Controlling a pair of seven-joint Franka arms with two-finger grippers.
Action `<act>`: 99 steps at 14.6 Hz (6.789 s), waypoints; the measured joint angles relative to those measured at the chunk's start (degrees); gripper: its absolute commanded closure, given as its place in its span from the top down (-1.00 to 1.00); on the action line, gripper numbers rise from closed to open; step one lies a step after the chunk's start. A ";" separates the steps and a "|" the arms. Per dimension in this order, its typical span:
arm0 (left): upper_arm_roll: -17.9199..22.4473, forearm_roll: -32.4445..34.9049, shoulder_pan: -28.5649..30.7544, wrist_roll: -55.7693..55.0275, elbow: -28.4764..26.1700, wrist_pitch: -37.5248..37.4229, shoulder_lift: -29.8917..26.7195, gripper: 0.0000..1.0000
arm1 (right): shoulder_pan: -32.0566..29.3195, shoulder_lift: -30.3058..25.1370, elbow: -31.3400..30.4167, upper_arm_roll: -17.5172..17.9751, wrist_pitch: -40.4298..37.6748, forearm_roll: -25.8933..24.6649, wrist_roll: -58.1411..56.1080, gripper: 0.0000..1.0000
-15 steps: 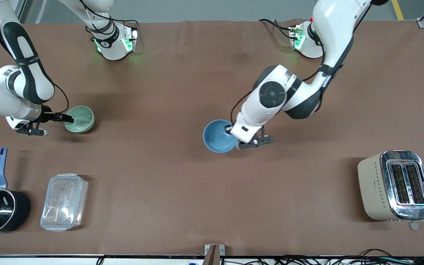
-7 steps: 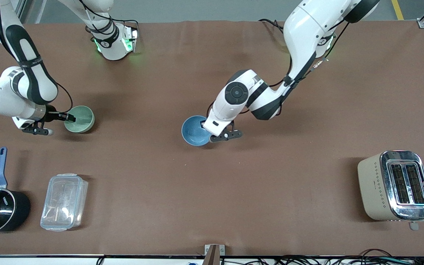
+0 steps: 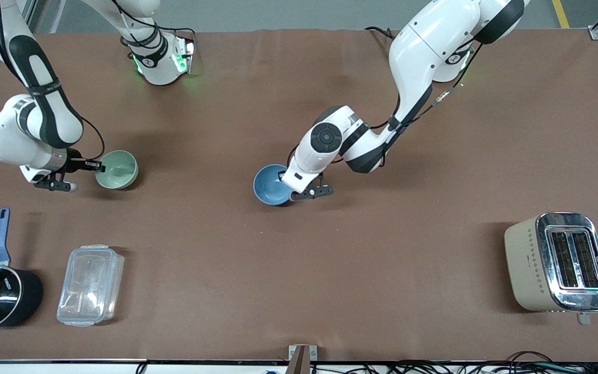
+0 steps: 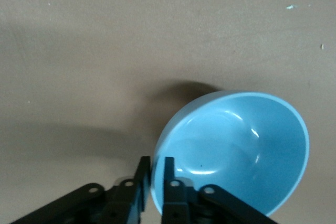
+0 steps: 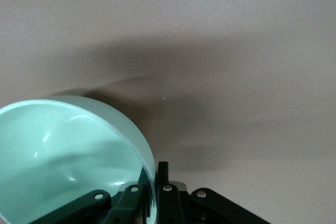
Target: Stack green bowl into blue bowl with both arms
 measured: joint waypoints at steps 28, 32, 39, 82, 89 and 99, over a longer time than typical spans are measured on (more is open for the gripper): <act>20.47 -1.48 19.00 55.35 -2.81 -51.21 -49.74 1.00 | 41.55 -3.83 29.42 0.71 -25.46 15.96 37.06 -0.91; 20.76 -1.48 19.16 56.01 -4.56 -51.23 -51.36 1.00 | 44.78 -0.18 29.28 0.68 -20.86 16.42 37.06 -0.90; 20.90 -1.48 19.24 56.34 -4.92 -50.62 -51.74 1.00 | 47.66 3.74 28.53 0.64 -15.76 16.44 36.88 -0.90; 21.42 -2.78 22.51 58.39 -4.75 -47.83 -51.02 1.00 | 45.41 5.53 26.61 -1.37 -13.49 16.41 35.06 1.00; 21.51 -2.78 24.24 60.59 -3.74 -47.43 -50.67 1.00 | 34.87 -4.30 30.85 -1.74 -25.02 7.33 32.20 1.00; 21.23 -2.78 23.72 60.58 2.51 -48.38 -45.16 1.00 | 25.50 -13.87 39.47 -3.01 -37.32 -3.40 27.53 1.00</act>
